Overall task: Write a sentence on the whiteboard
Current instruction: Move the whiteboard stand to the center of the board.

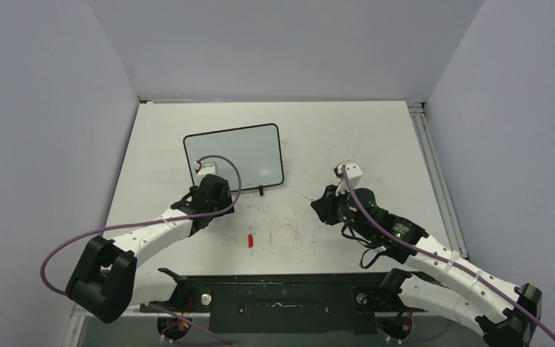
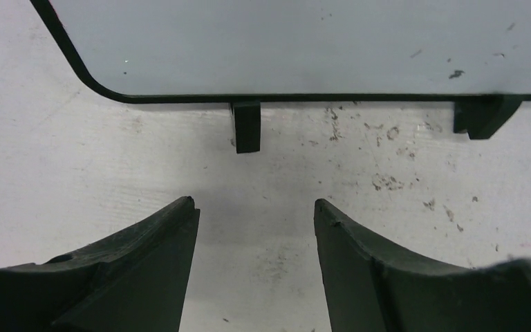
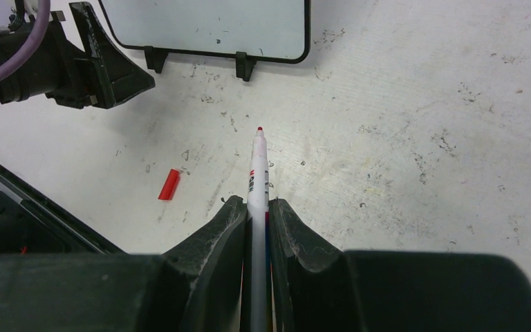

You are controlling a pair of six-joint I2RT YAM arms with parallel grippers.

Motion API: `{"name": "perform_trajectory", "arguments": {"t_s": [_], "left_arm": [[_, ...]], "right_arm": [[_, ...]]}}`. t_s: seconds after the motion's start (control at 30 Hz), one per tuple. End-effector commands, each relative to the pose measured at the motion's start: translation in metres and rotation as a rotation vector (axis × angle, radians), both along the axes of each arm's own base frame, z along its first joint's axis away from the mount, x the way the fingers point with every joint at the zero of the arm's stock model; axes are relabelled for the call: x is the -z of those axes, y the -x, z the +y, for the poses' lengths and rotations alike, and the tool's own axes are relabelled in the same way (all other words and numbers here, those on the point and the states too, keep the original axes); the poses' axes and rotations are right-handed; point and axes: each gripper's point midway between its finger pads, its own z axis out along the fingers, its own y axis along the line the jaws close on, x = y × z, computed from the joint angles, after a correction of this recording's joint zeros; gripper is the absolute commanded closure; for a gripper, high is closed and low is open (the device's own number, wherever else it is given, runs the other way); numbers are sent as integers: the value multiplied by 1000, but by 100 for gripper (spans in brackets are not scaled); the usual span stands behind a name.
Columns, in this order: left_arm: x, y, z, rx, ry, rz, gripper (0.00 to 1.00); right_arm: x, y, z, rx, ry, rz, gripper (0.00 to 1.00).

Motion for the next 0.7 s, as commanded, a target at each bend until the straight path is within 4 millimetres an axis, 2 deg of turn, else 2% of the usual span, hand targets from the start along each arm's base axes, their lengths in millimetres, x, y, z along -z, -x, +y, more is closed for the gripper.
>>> {"name": "perform_trajectory", "arguments": {"t_s": [0.0, 0.23, 0.5, 0.67], "left_arm": [[-22, -38, 0, -62, 21, -116, 41], [-14, -56, -1, -65, 15, -116, 52], [-4, -66, 0, -84, -13, -102, 56], [4, -68, 1, -90, -27, -79, 61]], "right_arm": [[-13, -9, 6, 22, -47, -40, 95], [-7, -9, 12, 9, -59, -25, 95], [-6, -10, 14, 8, -61, -25, 95], [-5, -10, 14, 10, -56, -23, 95]]}}
